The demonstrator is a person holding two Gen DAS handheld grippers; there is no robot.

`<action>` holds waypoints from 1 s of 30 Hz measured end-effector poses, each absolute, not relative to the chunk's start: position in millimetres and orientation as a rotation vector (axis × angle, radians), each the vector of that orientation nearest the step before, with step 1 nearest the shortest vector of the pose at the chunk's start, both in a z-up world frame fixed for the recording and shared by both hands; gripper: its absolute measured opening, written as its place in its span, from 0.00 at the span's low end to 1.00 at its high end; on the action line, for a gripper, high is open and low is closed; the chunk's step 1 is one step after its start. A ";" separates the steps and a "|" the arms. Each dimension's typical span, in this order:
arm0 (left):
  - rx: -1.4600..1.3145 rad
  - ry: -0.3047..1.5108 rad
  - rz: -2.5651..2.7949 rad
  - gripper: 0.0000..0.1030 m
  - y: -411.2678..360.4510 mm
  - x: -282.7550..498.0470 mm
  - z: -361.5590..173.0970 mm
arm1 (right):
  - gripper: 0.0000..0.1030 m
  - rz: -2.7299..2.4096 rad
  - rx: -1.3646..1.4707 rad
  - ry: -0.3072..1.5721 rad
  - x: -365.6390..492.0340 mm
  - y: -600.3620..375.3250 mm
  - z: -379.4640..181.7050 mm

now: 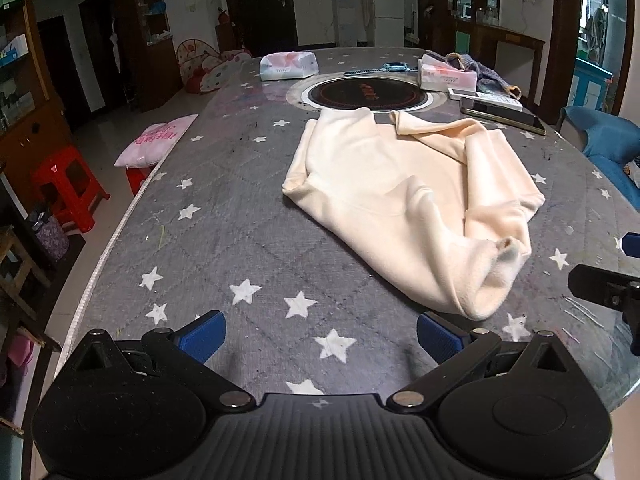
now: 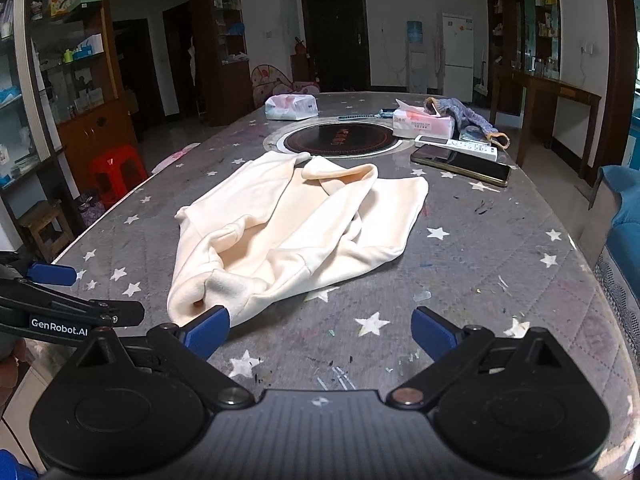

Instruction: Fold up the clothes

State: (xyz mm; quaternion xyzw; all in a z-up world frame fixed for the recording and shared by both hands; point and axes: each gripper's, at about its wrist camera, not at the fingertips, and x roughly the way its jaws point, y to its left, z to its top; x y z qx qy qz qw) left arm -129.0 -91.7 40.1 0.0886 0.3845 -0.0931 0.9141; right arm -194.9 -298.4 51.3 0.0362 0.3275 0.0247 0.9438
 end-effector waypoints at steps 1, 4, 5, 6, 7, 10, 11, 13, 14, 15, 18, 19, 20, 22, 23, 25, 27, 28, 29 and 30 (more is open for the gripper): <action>0.183 0.788 -0.193 1.00 -91.8 -130.0 40.7 | 0.95 0.050 0.075 0.667 -195.5 -298.4 51.7; 0.183 0.783 -0.197 1.00 -92.5 -130.6 42.1 | 0.93 0.053 0.076 0.667 -196.6 -298.1 52.9; 0.182 0.782 -0.198 1.00 -92.7 -130.5 42.7 | 0.93 0.050 0.072 0.666 -196.3 -297.9 53.7; 0.181 0.780 -0.199 1.00 -92.6 -129.2 43.4 | 0.93 0.049 0.072 0.665 -195.8 -298.6 54.2; 0.180 0.778 -0.201 1.00 -92.5 -127.9 44.1 | 0.93 0.048 0.073 0.666 -194.6 -299.4 54.2; 0.179 0.771 -0.207 1.00 -92.4 -123.0 46.9 | 0.90 0.046 0.076 0.677 -188.8 -301.8 54.4; 0.180 0.766 -0.209 1.00 -92.6 -120.8 48.6 | 0.90 0.045 0.076 0.679 -186.3 -302.7 54.7; 0.180 0.754 -0.214 1.00 -93.2 -116.0 52.4 | 0.88 0.042 0.074 0.684 -181.0 -304.5 55.5; 0.179 0.747 -0.217 1.00 -93.6 -113.4 54.5 | 0.87 0.038 0.074 0.685 -176.7 -306.2 56.4; 0.178 0.743 -0.220 1.00 -94.3 -109.8 56.6 | 0.86 0.038 0.077 0.687 -172.7 -307.7 57.1; 0.175 0.729 -0.226 0.99 -97.4 -98.5 62.7 | 0.81 0.041 0.080 0.693 -160.3 -311.3 59.2; 0.175 0.728 -0.228 0.99 -98.6 -94.6 64.0 | 0.80 0.042 0.076 0.696 -154.6 -312.2 59.8; 0.176 0.724 -0.231 0.99 -100.0 -89.7 65.2 | 0.78 0.042 0.072 0.700 -148.8 -313.1 60.6; 0.182 0.718 -0.238 0.96 -103.3 -79.5 67.3 | 0.76 0.043 0.068 0.704 -137.0 -315.2 62.3; 0.186 0.715 -0.241 0.95 -105.1 -74.3 68.1 | 0.75 0.043 0.069 0.705 -130.6 -316.5 63.1; 0.190 0.712 -0.241 0.94 -108.5 -61.8 68.5 | 0.70 0.035 0.075 0.703 -116.3 -321.3 64.2; 0.193 0.714 -0.234 0.93 -111.6 -49.4 68.4 | 0.68 0.025 0.083 0.702 -100.6 -326.9 65.2; 0.191 0.715 -0.235 0.93 -113.0 -43.5 68.0 | 0.67 0.020 0.088 0.704 -92.0 -330.0 65.1; 0.190 0.716 -0.237 0.92 -114.3 -37.5 67.6 | 0.65 0.016 0.097 0.708 -83.4 -333.2 64.7; 0.187 0.721 -0.238 0.91 -116.0 -32.1 66.8 | 0.64 0.013 0.104 0.712 -74.6 -336.3 64.3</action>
